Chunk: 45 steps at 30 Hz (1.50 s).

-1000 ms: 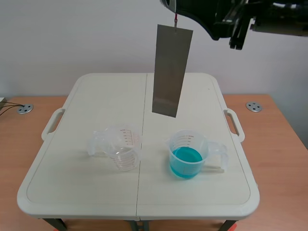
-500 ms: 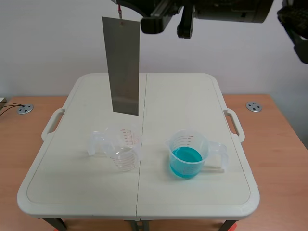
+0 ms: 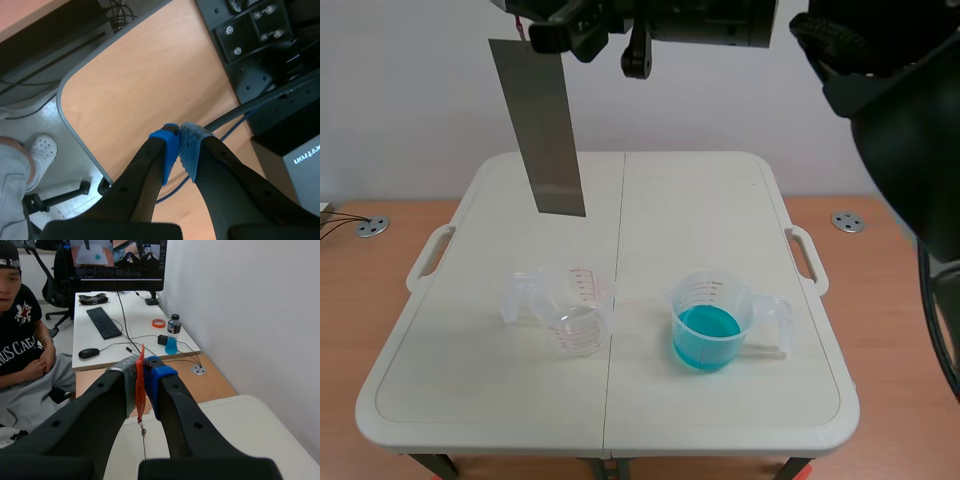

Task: Hold the metal plate by the orange handle, dip it into the blue solution, take it out and point at it, then put the plate back in the beaker on the left.
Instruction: 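Put the plate into the left beaker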

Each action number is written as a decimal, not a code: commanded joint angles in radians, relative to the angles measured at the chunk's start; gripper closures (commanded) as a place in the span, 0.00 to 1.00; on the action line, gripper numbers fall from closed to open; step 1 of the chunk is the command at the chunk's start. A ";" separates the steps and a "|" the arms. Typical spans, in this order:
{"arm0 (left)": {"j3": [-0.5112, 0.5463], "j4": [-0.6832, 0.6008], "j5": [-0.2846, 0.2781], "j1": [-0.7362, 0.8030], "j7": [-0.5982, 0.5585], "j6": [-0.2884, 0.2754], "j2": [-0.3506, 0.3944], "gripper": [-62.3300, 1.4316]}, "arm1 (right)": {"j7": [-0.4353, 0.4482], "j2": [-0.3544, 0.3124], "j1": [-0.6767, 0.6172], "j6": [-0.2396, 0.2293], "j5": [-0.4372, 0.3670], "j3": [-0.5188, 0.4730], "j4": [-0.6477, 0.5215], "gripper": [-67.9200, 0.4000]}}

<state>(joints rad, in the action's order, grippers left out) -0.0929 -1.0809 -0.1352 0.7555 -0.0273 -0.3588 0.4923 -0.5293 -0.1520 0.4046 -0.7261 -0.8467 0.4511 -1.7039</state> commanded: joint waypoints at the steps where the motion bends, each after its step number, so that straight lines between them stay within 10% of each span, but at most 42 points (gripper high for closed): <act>1: -0.007 0.001 -0.005 0.002 -0.006 -0.001 0.001 0.90 | 0.011 0.014 0.028 0.000 -0.005 0.005 0.013 0.98; 45: -0.021 0.042 -0.006 -0.016 0.002 -0.002 0.002 0.90 | 0.117 0.078 0.024 -0.019 0.149 0.026 0.312 0.98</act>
<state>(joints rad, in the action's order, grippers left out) -0.1154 -1.0317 -0.1356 0.7334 -0.0196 -0.3588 0.4927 -0.4305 -0.0826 0.4118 -0.7338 -0.6868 0.4736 -1.3895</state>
